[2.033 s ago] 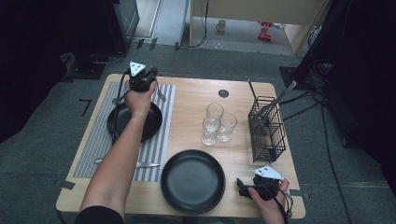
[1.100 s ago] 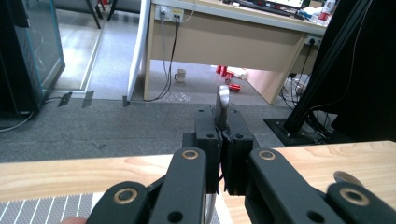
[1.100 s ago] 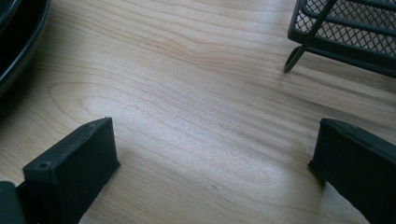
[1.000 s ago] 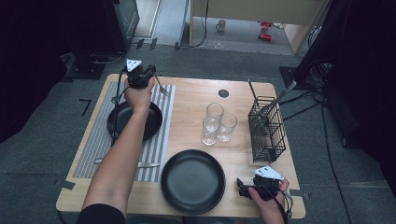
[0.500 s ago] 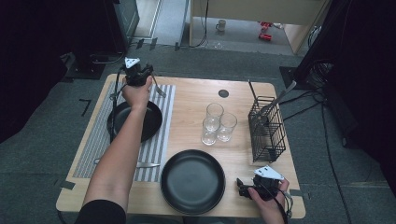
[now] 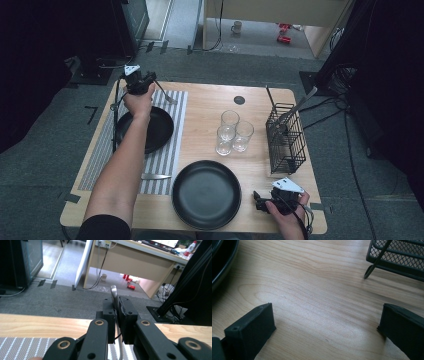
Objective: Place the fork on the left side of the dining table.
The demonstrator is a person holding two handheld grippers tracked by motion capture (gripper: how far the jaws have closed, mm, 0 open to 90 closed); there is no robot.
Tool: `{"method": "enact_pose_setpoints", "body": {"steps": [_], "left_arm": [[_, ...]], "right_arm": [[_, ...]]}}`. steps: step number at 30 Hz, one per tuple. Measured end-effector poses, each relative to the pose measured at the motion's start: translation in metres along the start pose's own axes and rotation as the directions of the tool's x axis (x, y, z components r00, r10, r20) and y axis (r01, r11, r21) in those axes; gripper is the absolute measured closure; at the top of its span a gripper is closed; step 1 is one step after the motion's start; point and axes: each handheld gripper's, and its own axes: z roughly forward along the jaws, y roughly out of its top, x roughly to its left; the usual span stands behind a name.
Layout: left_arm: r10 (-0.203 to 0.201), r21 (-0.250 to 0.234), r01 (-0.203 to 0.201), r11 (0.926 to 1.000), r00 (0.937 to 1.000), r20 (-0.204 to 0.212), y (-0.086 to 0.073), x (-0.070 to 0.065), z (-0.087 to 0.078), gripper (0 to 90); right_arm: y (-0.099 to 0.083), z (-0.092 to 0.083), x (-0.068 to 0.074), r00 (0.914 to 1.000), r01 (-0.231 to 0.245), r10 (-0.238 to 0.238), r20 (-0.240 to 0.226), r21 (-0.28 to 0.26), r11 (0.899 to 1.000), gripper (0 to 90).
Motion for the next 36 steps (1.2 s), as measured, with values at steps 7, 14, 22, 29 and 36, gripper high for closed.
{"method": "enact_pose_setpoints", "body": {"steps": [7, 14, 22, 29, 36], "left_arm": [[-0.033, 0.023, 0.034, 0.9992, 0.9993, -0.018, -0.005, 0.02, 0.002, 82.1], [-0.093, 0.062, 0.097, 0.9934, 0.9943, -0.052, -0.016, 0.044, 0.004, 76.6], [-0.144, 0.076, 0.15, 0.9858, 0.9862, -0.081, -0.029, 0.065, 0.003, 69.0], [-0.166, 0.085, 0.173, 0.9813, 0.9822, -0.089, -0.034, 0.075, 0.001, 66.1], [-0.144, 0.103, 0.158, 0.9821, 0.981, -0.13, -0.036, 0.078, -0.001, 63.2]], "right_arm": [[0.0, 0.0, 0.0, 1.0, 0.0, 0.0, 0.0, 0.0, 1.0, 0.0], [0.0, 0.0, 0.0, 1.0, 0.0, 0.0, 0.0, 0.0, 1.0, 0.0], [0.0, 0.0, 0.0, 1.0, 0.0, 0.0, 0.0, 0.0, 1.0, 0.0], [0.0, 0.0, 0.0, 1.0, 0.002, -0.002, -0.002, 0.001, 1.0, 0.0], [0.0, 0.0, 0.0, 1.0, 0.002, -0.002, -0.002, 0.001, 1.0, 0.0]]}}
